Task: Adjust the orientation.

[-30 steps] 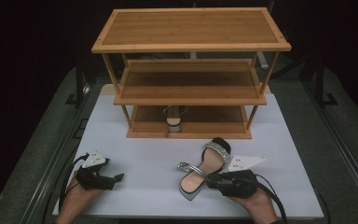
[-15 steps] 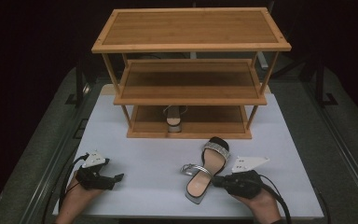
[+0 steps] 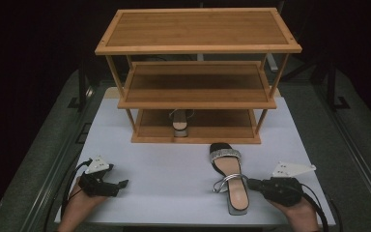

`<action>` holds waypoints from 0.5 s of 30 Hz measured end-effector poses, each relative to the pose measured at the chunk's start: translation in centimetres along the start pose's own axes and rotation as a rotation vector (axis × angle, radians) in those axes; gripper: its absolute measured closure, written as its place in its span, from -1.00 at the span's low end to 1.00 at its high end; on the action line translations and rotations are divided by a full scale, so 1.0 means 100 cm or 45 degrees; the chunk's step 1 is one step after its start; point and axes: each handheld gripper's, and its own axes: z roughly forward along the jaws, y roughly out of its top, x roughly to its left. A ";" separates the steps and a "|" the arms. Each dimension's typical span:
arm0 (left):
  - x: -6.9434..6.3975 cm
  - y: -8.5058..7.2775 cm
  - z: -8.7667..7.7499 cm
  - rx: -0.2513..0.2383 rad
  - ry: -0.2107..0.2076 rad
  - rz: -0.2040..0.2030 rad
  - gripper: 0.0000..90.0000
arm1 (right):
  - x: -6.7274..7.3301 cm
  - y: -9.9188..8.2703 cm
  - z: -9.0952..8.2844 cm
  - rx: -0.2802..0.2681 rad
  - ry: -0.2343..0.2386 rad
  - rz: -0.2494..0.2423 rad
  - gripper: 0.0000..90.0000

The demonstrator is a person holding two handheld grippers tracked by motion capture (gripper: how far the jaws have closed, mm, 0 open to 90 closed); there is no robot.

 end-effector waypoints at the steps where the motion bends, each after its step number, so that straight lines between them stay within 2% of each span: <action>1: 0.000 0.000 0.000 0.000 0.000 0.000 -0.71 | -0.002 -0.001 -0.001 -0.005 -0.004 0.001 0.90; 3: 0.000 0.000 0.000 0.000 0.000 -0.001 -0.71 | -0.004 -0.002 -0.001 -0.013 0.006 0.002 0.80; 6: 0.000 0.000 0.000 -0.001 0.000 0.000 -0.71 | -0.005 -0.003 -0.003 -0.052 0.050 0.037 0.39; 7: 0.000 0.000 0.000 -0.001 0.000 0.000 -0.71 | -0.005 -0.003 -0.003 -0.052 0.050 0.037 0.39; 10: 0.000 0.000 0.000 0.000 0.000 0.001 -0.72 | -0.005 -0.008 -0.005 -0.070 0.076 0.063 -0.07; 12: 0.000 0.000 0.000 0.000 0.000 0.000 -0.71 | -0.005 -0.012 -0.005 -0.077 0.098 0.078 -0.26; 15: 0.000 0.000 0.000 0.000 0.000 0.000 -0.72 | -0.001 -0.019 -0.002 -0.085 0.166 0.092 -0.64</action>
